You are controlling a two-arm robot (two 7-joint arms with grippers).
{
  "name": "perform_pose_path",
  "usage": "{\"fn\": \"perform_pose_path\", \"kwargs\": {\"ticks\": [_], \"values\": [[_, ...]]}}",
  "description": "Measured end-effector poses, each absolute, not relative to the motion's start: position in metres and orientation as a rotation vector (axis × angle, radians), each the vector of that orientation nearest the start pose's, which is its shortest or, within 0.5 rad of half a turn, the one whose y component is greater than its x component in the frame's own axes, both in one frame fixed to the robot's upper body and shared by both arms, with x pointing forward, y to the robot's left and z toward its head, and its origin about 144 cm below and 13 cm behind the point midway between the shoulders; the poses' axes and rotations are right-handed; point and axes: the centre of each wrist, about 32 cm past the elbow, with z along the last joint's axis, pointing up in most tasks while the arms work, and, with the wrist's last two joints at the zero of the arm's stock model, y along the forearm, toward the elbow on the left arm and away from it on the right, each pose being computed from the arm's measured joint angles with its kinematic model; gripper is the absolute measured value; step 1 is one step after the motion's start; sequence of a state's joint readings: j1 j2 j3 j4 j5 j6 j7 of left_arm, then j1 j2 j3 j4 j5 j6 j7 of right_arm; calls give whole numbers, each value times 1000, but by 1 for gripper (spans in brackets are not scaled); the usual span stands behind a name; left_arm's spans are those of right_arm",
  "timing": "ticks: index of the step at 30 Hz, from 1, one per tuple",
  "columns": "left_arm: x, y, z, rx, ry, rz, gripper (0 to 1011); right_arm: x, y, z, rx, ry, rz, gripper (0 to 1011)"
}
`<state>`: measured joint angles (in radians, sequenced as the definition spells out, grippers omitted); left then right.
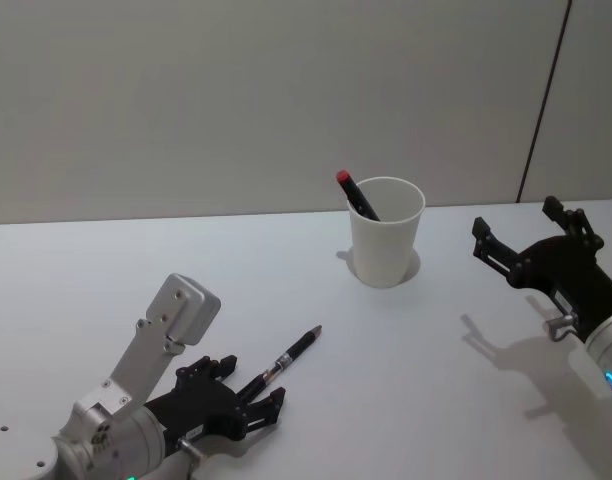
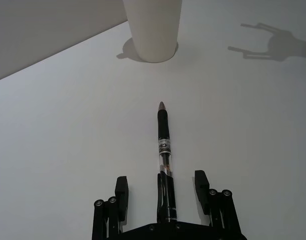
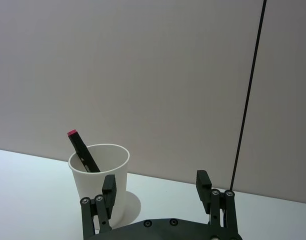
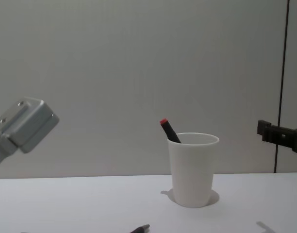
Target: Place the pen into the pen holder.
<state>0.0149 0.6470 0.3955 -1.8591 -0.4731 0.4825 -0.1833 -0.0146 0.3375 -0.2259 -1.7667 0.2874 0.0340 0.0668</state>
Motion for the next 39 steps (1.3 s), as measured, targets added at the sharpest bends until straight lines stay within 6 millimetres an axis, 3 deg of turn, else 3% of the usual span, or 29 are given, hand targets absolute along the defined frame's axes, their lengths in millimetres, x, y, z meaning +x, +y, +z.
{"fn": "perform_pose_path", "kwargs": {"ticks": [20, 30, 32, 39], "values": [[420, 256, 1192, 460, 210, 908, 651, 443, -237, 1189, 26, -75, -1229, 1001], [420, 256, 1192, 457, 210, 905, 364, 443, -237, 1189, 26, -75, -1230, 1001], [420, 256, 1192, 457, 210, 905, 265, 443, -237, 1189, 26, -75, -1229, 1001], [420, 256, 1192, 456, 210, 904, 161, 443, -237, 1189, 26, -75, -1229, 1001]]}}
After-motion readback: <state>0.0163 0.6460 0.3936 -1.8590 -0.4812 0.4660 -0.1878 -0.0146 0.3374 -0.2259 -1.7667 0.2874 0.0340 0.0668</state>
